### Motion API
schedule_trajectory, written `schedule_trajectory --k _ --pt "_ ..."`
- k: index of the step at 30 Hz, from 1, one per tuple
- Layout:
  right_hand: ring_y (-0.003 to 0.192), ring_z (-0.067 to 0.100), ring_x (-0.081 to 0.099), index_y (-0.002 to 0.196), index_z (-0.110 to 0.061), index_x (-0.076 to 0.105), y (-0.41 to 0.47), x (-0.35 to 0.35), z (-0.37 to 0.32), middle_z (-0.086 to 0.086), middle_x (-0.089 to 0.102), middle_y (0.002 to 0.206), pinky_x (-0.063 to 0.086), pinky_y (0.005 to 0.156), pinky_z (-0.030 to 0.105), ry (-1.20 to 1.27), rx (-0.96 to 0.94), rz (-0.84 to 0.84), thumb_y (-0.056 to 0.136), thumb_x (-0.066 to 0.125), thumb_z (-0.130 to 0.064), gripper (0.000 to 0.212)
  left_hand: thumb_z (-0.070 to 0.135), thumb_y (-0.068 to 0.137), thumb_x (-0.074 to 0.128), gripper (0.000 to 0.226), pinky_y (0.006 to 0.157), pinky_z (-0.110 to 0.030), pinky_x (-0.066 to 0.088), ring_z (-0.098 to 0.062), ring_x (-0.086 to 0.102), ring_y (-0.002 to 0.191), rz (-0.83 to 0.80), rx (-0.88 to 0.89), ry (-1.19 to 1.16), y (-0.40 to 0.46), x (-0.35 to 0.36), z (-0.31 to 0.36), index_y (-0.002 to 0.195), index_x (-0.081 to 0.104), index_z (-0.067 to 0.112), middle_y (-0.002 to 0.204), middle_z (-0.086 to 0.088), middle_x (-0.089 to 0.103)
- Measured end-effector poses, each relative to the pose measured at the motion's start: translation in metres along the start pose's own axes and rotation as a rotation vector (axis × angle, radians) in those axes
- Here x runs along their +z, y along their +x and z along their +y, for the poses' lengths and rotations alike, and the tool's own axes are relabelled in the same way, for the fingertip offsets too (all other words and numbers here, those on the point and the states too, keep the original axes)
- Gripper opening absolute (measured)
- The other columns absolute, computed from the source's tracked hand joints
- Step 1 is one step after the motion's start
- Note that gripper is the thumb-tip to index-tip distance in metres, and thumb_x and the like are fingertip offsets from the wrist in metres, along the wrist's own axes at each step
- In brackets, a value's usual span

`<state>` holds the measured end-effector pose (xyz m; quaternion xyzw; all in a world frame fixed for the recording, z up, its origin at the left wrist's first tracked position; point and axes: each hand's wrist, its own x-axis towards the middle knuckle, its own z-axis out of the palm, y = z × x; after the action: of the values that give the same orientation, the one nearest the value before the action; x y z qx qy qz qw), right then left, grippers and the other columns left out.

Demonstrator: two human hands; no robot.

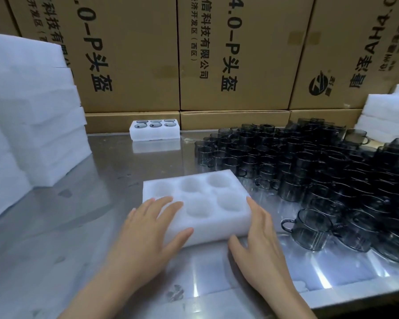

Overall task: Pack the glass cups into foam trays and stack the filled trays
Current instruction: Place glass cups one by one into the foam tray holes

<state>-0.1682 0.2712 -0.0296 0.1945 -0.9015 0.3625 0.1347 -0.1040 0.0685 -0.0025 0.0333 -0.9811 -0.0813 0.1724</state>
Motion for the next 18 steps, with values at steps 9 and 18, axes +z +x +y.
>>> schedule_trajectory --k 9,18 --pt "0.123 0.019 0.032 0.143 -0.022 0.035 -0.005 -0.019 0.000 0.006 0.040 0.137 0.035 0.099 0.043 -0.197 -0.031 0.263 0.079 0.063 -0.010 0.071 0.067 0.089 0.021 0.064 0.106 -0.028 0.032 -0.007 0.042 0.127 0.168 0.205 -0.097 0.017 0.003 -0.032 0.130 0.052 0.030 0.134 0.013 0.049" --pt "0.095 0.039 0.047 0.133 -0.004 0.049 -0.003 -0.042 0.034 0.021 0.053 0.106 0.037 0.081 0.053 -0.563 0.228 0.228 0.074 0.074 -0.013 0.065 0.037 0.094 0.031 0.028 0.088 -0.002 0.033 -0.001 0.052 0.101 0.397 -0.151 -0.731 0.020 0.016 -0.061 0.100 0.058 0.034 0.105 0.019 0.059"
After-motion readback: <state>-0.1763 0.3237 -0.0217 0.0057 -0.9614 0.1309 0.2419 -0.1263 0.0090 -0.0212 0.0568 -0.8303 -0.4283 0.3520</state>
